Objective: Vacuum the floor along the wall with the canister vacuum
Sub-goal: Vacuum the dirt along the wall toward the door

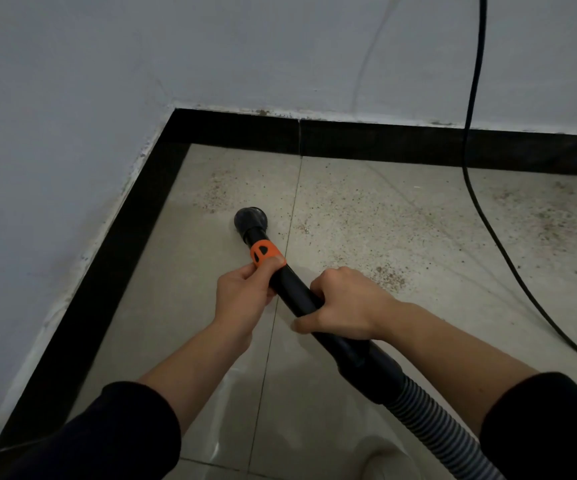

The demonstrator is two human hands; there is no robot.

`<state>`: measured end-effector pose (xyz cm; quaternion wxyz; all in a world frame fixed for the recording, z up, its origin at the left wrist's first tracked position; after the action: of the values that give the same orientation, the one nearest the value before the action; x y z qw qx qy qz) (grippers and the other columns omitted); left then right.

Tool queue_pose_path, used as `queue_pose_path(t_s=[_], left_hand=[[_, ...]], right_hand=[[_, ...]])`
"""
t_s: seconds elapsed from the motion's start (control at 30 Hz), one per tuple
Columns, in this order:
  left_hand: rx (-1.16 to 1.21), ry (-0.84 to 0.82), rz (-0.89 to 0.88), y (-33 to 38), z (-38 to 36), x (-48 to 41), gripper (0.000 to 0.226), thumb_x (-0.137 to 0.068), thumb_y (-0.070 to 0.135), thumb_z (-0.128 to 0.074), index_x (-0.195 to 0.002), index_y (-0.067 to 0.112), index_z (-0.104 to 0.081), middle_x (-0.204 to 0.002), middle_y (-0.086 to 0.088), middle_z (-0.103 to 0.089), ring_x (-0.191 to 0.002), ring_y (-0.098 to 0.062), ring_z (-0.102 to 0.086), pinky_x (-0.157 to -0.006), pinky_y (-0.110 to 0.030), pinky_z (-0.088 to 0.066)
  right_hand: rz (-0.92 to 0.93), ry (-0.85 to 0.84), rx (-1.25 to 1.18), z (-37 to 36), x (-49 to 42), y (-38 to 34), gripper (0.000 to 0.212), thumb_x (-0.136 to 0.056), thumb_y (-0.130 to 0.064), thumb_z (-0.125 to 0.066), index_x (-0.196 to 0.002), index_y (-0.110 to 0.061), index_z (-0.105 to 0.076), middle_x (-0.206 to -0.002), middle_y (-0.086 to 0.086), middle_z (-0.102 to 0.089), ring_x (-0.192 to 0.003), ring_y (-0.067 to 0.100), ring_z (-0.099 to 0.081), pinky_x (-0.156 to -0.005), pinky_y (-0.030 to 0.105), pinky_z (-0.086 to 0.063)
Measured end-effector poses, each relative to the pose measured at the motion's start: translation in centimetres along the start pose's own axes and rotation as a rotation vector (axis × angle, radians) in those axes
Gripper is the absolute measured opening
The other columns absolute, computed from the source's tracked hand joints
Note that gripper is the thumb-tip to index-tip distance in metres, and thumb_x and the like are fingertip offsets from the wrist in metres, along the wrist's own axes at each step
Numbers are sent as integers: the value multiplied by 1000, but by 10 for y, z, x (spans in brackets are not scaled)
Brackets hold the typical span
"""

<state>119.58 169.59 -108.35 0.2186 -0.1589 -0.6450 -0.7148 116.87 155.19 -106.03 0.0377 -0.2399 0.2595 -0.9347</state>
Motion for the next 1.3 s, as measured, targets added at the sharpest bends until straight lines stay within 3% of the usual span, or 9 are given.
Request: queue_pose_path(t_s=[0.5, 0.67, 0.77, 0.87, 1.03, 1.1, 1.3], left_hand=[[-45, -85, 11, -4, -20, 9, 24, -85, 30, -69, -77, 8, -72, -64, -6, -58, -61, -12, -52, -61, -20, -46], [-18, -91, 23, -2, -23, 1, 24, -85, 29, -70, -83, 5, -73, -69, -8, -59, -65, -13, -54, -63, -20, -47], [1, -83, 28, -1, -24, -6, 20, -85, 28, -70, -84, 8, -73, -74, -10, -61, -69, -14, -56, -68, -22, -49], [15, -95, 36, 2, -25, -13, 15, -85, 27, -70, -82, 12, -73, -74, -6, -63, -69, -13, -58, -68, -19, -51], [55, -121, 46, 7, -30, -26, 12, -84, 27, -72, -83, 14, -73, -82, -7, -69, -78, -15, -63, -78, -25, -53], [63, -119, 41, 7, -32, -30, 12, -84, 27, -72, -84, 15, -73, -83, -7, -70, -77, -13, -63, -74, -21, -54], [101, -104, 42, 12, -37, -39, 11, -83, 28, -73, -83, 17, -72, -80, -3, -71, -75, -11, -66, -70, -20, -51]], right_hand=[[-96, -40, -135, 7, 14, 17, 41, -70, -49, -76, -58, -15, -59, -52, -1, -52, -49, 16, -49, -49, 26, -37], [-91, 64, -87, 7, 10, 16, 31, -69, -44, -74, -71, -17, -59, -65, 1, -61, -62, 20, -61, -52, 29, -43], [-71, 157, -8, 6, 6, 10, 31, -73, -42, -71, -88, -19, -58, -72, -2, -59, -66, 17, -59, -51, 26, -39], [-46, 231, 31, 4, 2, 5, 31, -78, -38, -67, -99, -19, -54, -81, -1, -60, -71, 19, -59, -56, 28, -45], [-6, 289, 56, 4, -5, 5, 35, -81, -32, -67, -108, -17, -50, -96, 0, -55, -83, 23, -57, -68, 33, -48], [0, 289, 73, 3, -8, 5, 35, -81, -29, -67, -109, -17, -50, -101, 1, -54, -85, 23, -57, -72, 35, -50], [-7, 345, 43, 5, -13, 6, 26, -82, -22, -64, -104, -18, -51, -96, -2, -55, -80, 19, -55, -67, 30, -46]])
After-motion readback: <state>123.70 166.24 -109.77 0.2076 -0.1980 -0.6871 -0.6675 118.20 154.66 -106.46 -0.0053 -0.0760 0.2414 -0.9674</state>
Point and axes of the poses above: each hand's wrist, its own x-axis away from the middle knuckle, its own z-axis out of the back of the hand, y = z × x, the point moved 2 cm from there along -x, towards the middle knuckle
